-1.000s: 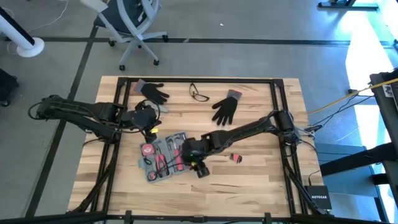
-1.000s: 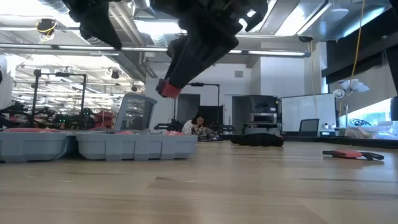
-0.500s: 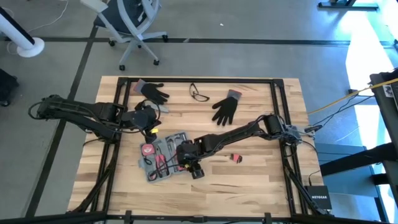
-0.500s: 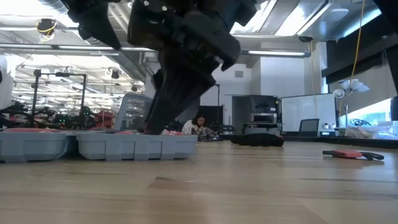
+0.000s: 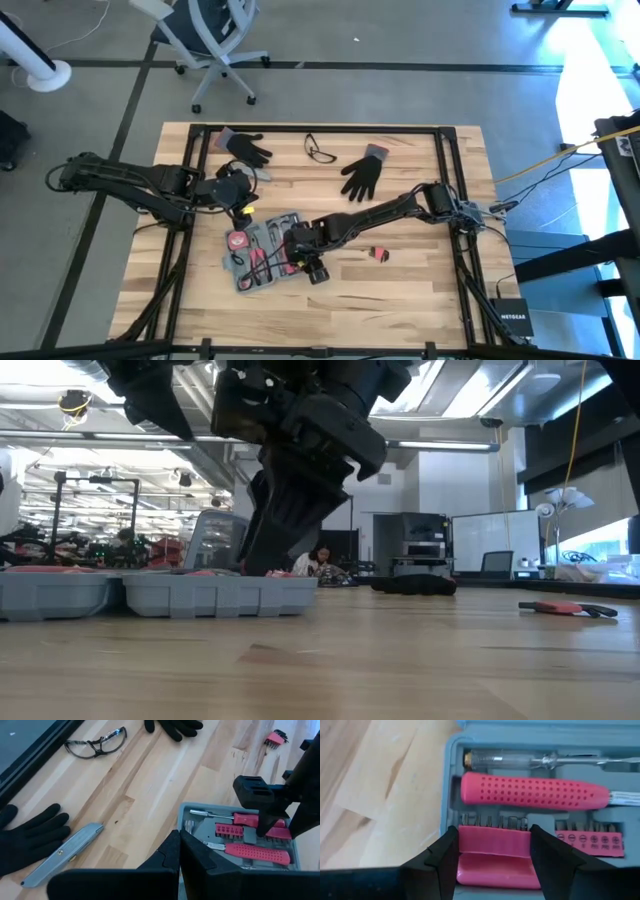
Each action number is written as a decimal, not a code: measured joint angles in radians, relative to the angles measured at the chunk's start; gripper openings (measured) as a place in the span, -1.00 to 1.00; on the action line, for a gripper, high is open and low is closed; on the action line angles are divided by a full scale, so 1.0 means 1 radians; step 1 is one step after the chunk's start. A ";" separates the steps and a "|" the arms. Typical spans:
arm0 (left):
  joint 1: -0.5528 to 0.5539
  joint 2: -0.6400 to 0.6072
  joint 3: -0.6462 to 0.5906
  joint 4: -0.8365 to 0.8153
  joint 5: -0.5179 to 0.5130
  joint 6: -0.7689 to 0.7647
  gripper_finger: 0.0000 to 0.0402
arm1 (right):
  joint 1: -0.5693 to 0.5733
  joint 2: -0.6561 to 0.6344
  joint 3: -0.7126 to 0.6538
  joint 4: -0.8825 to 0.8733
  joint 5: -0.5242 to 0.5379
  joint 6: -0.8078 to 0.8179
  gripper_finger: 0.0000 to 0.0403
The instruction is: Prefit tool cases
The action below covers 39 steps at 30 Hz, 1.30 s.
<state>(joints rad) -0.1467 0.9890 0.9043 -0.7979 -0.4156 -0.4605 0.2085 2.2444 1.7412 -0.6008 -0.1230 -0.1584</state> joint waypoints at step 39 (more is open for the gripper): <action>0.000 0.001 -0.005 0.019 0.000 -0.024 -1.00 | -0.009 -0.007 0.063 -0.221 0.030 0.061 -0.70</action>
<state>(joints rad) -0.1463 0.9899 0.8989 -0.7787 -0.4159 -0.4841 0.1994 2.2375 1.8046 -0.8220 -0.0927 -0.0973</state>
